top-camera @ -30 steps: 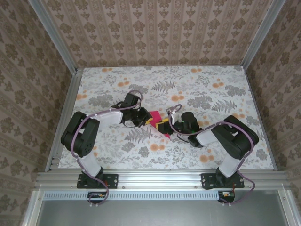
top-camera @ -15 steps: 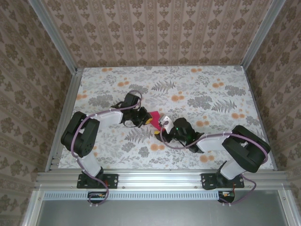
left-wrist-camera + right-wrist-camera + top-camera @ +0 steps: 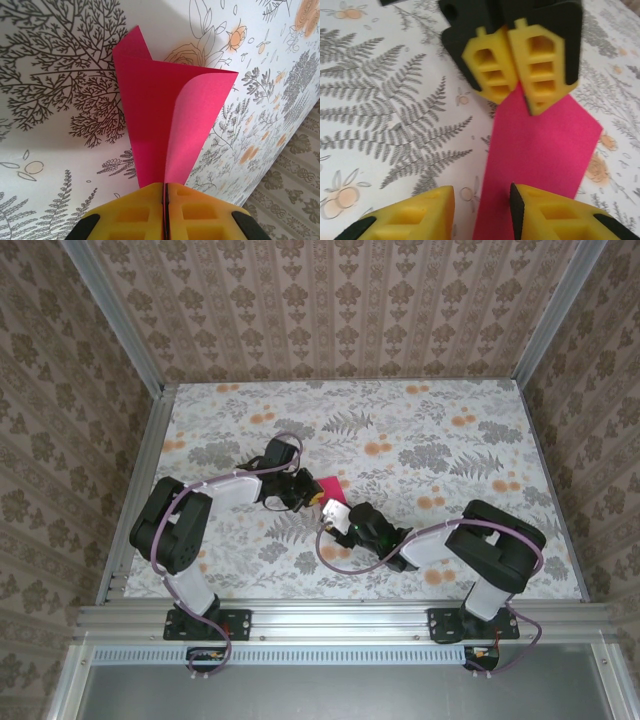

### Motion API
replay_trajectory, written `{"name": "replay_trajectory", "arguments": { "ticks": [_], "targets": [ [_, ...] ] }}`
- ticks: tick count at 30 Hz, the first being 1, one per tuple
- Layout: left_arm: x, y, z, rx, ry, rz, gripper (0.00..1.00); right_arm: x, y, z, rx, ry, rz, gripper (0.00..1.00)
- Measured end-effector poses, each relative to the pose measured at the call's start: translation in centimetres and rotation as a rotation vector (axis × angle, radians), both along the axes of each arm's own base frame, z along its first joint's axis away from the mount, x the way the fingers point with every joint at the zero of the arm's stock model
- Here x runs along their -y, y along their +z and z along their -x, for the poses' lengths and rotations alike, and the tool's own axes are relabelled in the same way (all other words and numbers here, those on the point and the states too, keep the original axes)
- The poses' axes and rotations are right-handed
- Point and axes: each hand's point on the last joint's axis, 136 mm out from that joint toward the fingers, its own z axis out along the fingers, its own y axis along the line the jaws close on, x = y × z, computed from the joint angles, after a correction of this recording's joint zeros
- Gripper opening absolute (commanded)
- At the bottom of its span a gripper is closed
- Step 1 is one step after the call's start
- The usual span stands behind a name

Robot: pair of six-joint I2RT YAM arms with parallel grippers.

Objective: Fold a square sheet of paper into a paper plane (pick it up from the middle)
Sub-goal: Fold the wing for the fifth time at the center of the table.

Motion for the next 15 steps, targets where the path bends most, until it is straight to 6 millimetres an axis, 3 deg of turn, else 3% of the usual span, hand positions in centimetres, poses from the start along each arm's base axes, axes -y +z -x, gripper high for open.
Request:
{"name": "replay_trajectory", "arguments": {
  "ticks": [3, 10, 15],
  "targets": [
    [0.0, 0.0, 0.1, -0.003, 0.0, -0.001, 0.1, 0.2, 0.4, -0.7, 0.04, -0.026, 0.011, 0.31],
    [0.0, 0.0, 0.1, -0.003, 0.0, -0.001, 0.11, 0.4, 1.0, -1.3, 0.08, -0.048, 0.015, 0.1],
    [-0.4, 0.4, 0.1, 0.005, 0.003, -0.01, 0.27, 0.2, 1.0, -1.2, 0.059, -0.053, -0.022, 0.01]
  ]
}}
